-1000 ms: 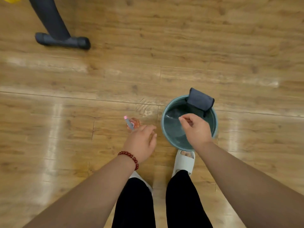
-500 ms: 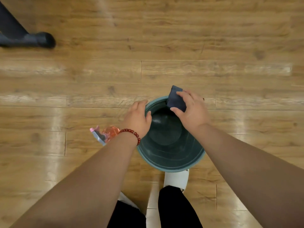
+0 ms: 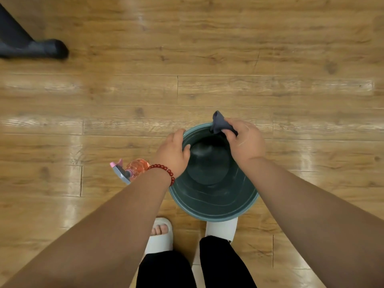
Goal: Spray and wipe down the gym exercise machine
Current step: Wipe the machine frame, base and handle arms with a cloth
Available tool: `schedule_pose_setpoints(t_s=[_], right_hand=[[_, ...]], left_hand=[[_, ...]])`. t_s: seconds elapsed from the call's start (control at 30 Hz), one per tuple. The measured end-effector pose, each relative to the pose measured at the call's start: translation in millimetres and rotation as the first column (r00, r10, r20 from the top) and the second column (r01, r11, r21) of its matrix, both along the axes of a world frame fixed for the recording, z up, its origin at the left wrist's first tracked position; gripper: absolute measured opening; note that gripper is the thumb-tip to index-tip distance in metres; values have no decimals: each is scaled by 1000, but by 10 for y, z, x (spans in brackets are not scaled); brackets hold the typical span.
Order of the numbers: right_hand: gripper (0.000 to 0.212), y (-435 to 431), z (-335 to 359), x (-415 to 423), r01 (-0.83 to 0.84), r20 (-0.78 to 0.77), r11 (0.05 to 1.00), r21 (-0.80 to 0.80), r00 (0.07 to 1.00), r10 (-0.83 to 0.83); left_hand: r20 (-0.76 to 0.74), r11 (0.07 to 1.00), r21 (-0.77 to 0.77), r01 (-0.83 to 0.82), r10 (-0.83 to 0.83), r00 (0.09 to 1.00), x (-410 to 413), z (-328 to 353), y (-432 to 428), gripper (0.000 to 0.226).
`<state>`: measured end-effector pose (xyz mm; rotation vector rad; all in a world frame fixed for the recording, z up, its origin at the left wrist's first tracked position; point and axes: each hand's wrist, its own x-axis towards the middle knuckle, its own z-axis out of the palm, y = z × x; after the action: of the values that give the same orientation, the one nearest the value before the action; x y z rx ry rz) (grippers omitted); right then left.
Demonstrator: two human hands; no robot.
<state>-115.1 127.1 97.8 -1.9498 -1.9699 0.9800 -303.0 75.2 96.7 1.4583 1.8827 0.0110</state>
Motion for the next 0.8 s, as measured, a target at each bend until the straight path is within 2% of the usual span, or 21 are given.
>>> schedule_pose_setpoints(t_s=[0.17,0.3,0.5,0.6,0.67,0.8], right_hand=[[28,-126,204,37,120,-99,992,38,988,-115],[28,-192,603,47,171,-164,983,72,974,-157],[28,-304,1417,98,-6,-33,980,197,999,12],[27,-382,2060,57,-125,58,938,324,992,112],[33,-455,2491,35,-193,109,900,391,981,163],[32,-698,3372,-4,-225,162,842,491,973,166]], left_hand=[[-5,995,-52,83,-83,997,-29,151,-18,56],[-47,989,51,141,-139,989,-93,490,-23,57],[-93,919,277,280,-265,960,-155,1453,0,48],[-131,839,426,339,-314,940,-170,2120,-43,40],[-145,781,503,370,-346,927,-180,2594,-106,39],[-156,667,603,437,-439,885,-213,3524,-318,41]])
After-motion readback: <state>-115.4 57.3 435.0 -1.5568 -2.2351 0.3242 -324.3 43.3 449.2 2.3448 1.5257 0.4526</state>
